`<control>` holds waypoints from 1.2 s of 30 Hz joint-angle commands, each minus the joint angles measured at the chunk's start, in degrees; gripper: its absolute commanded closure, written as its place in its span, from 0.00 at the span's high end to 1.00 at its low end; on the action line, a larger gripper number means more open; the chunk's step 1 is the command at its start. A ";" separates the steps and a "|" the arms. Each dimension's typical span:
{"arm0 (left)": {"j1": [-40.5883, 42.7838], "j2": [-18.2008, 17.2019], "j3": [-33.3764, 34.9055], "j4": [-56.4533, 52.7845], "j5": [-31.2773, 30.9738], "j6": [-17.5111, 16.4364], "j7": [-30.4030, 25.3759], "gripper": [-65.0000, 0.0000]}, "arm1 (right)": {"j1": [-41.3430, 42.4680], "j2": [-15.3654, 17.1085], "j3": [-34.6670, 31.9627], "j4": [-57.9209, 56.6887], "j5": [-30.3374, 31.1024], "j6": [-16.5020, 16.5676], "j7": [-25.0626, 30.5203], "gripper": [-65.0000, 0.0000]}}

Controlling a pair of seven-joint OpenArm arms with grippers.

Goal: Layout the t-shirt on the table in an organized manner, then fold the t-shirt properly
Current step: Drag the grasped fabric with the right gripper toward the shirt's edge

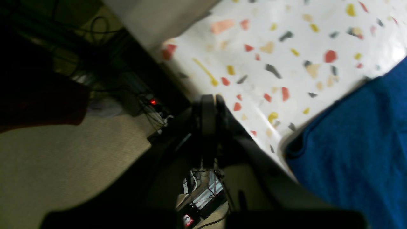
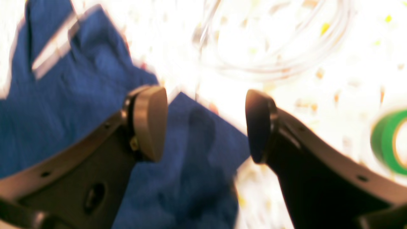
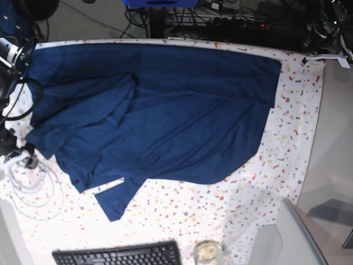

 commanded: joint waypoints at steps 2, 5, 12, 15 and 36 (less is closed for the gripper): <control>0.48 -0.77 -0.42 0.77 -0.04 -0.14 -0.96 0.00 | 1.13 1.05 -0.10 -1.78 0.14 -1.53 1.61 0.57; 0.40 -0.77 -0.42 0.77 -0.04 -0.14 -0.96 0.00 | 1.31 1.05 -0.10 -4.68 0.14 -1.89 1.79 0.57; 0.48 -0.77 -0.51 0.77 -0.04 -0.14 -0.96 0.00 | 1.05 0.87 -0.02 -5.65 0.14 -1.97 1.87 0.57; 0.48 -0.77 -0.51 0.77 -0.04 -0.14 -0.96 0.00 | 0.96 1.05 0.33 -5.30 0.14 -1.97 1.87 0.57; 0.48 -0.77 -0.51 0.68 -0.04 -0.14 -0.96 0.00 | -0.27 0.87 -0.02 -7.05 0.14 -9.01 1.96 0.56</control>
